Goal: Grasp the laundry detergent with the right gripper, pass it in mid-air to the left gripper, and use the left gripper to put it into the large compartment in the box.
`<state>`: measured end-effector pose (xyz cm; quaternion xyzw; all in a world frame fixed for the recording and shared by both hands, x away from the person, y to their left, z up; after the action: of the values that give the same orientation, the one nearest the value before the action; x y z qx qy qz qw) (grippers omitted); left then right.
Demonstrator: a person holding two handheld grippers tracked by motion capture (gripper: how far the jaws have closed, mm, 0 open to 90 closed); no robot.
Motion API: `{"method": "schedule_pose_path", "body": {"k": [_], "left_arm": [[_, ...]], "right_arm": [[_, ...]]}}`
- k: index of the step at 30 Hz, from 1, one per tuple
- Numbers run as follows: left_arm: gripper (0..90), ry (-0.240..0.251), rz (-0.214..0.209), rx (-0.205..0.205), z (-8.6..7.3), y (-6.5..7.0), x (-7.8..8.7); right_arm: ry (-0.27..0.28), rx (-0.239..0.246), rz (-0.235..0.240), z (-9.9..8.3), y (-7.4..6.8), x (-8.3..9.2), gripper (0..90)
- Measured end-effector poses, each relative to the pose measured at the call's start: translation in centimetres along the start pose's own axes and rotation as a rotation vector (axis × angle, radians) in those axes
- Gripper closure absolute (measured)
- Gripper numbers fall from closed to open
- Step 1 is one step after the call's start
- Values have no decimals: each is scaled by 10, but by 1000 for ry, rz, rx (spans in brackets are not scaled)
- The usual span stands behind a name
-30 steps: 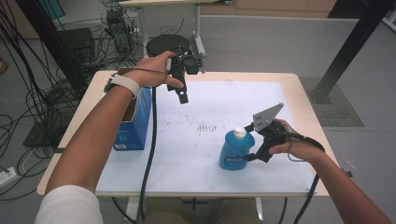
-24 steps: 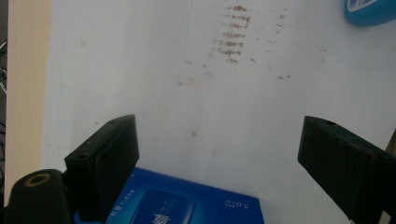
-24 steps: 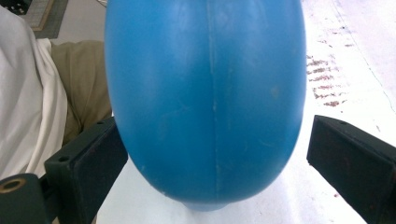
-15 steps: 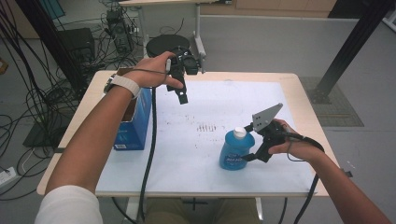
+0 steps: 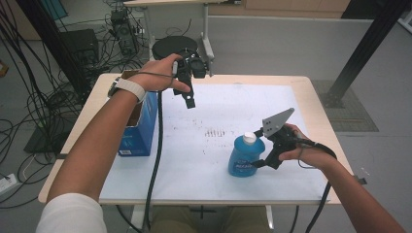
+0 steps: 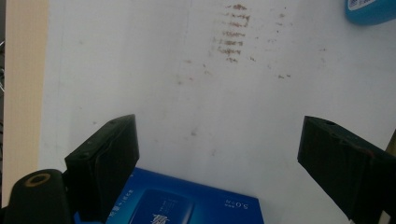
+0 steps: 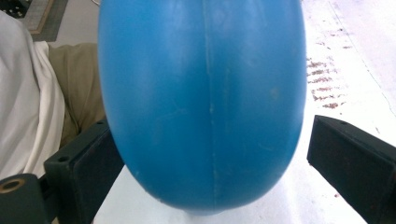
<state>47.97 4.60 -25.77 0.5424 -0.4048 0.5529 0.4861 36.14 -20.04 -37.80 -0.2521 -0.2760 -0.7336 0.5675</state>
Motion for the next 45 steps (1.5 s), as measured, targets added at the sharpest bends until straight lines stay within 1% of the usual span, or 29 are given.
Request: {"method": "schedule_pose_path", "body": {"k": [16,26,29,38,45], "left_arm": [[132,-1,-6,5,-1,0,-4],[132,1,-5,4,-2,0,-4],[133,1,-5,5,-2,0,-4],[135,1,-4,5,-2,1,-5],[135,-1,-5,5,-2,0,-6]], "right_arm": [[28,-3,-2,-1,-2,-7,57],[50,-19,1,-4,-3,-11,75],[66,-21,8,-5,-2,-12,83],[86,-29,27,-6,-4,-16,106],[103,-34,33,-7,-4,-16,114]]}}
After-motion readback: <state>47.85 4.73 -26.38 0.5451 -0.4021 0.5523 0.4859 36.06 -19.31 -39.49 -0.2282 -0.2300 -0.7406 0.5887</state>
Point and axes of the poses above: each handheld gripper's, and its own axes: x roughly backward along the jaws, z roughly out of its top, y roughly to its right, the point moved 4 cm from there along -x, roughly forward along the jaws, and after that the axes turned 11 degrees about -z, right-handed, at the moved point
